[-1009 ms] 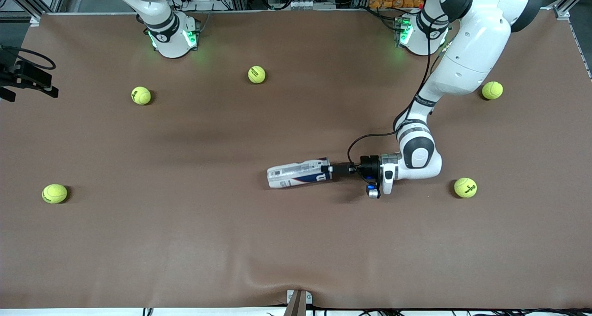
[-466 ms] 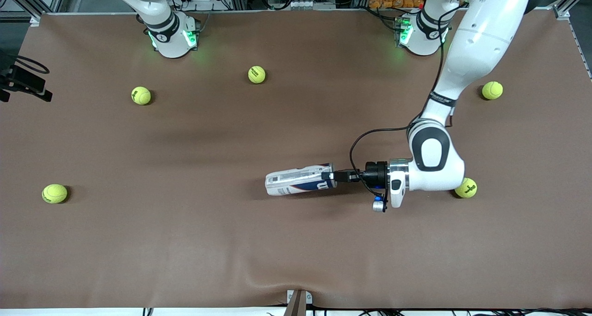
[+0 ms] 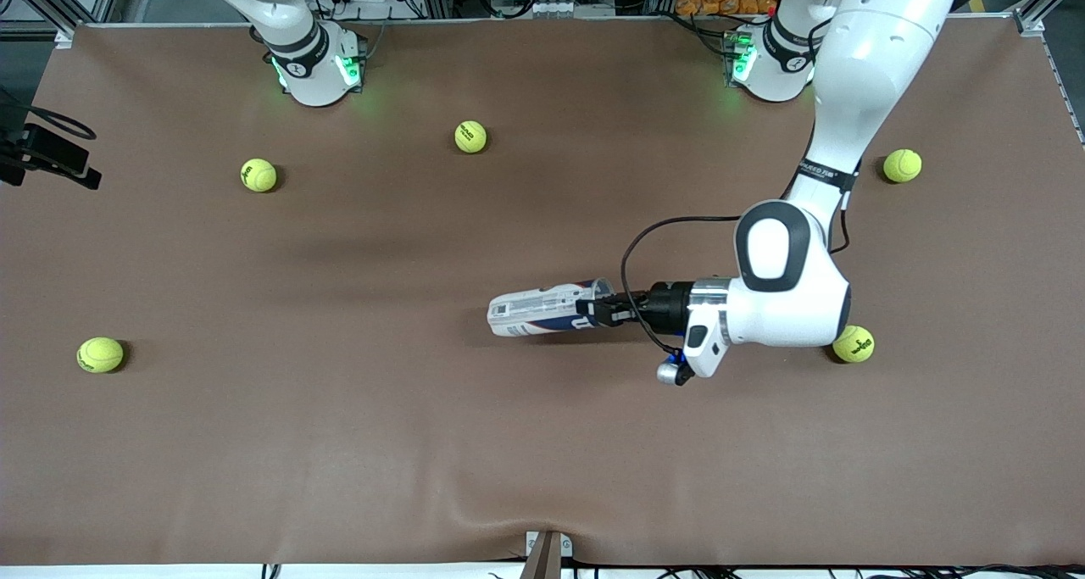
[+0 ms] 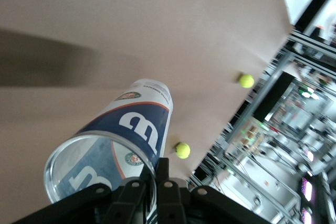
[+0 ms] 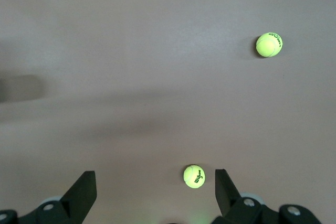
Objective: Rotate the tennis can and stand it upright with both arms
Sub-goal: 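Grasp the can's closed end with the left gripper and lift it, then rotate the can upright with the left gripper, open end down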
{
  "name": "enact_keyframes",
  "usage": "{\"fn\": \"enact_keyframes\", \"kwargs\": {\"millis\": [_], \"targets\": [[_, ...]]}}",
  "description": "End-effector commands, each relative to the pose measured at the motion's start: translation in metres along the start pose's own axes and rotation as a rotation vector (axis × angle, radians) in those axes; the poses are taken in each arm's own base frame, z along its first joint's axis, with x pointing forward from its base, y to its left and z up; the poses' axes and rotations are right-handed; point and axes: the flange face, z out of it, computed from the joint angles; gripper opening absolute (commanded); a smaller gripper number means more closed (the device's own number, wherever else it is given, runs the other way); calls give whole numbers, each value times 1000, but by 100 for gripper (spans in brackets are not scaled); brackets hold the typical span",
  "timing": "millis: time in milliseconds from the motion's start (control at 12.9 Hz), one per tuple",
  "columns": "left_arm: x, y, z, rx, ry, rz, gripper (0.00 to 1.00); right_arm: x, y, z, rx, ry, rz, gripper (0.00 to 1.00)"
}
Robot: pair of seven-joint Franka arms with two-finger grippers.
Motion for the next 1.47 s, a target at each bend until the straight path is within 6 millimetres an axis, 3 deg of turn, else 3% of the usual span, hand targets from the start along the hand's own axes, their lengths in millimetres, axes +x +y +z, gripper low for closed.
{"fn": "enact_keyframes", "kwargs": {"millis": [0, 311, 621, 932, 1087, 1320, 1397], "targets": [[-23, 33, 1, 111, 100, -97, 0, 2, 1, -5, 13, 8, 17, 100], [-58, 64, 32, 261, 219, -199, 0, 2, -10, -4, -16, 7, -3, 100], [-91, 72, 82, 437, 383, -216, 0, 2, -46, 1, -86, 2, -68, 100], [-123, 72, 122, 543, 447, -183, 0, 2, -37, 0, -75, 3, -50, 100], [-127, 59, 144, 638, 479, -153, 0, 3, -35, 0, -76, 3, -47, 100], [-129, 58, 147, 675, 488, -149, 0, 3, -34, 0, -76, 3, -44, 100], [-130, 58, 148, 674, 488, -150, 11, 3, -34, 0, -75, 4, -39, 100]]}}
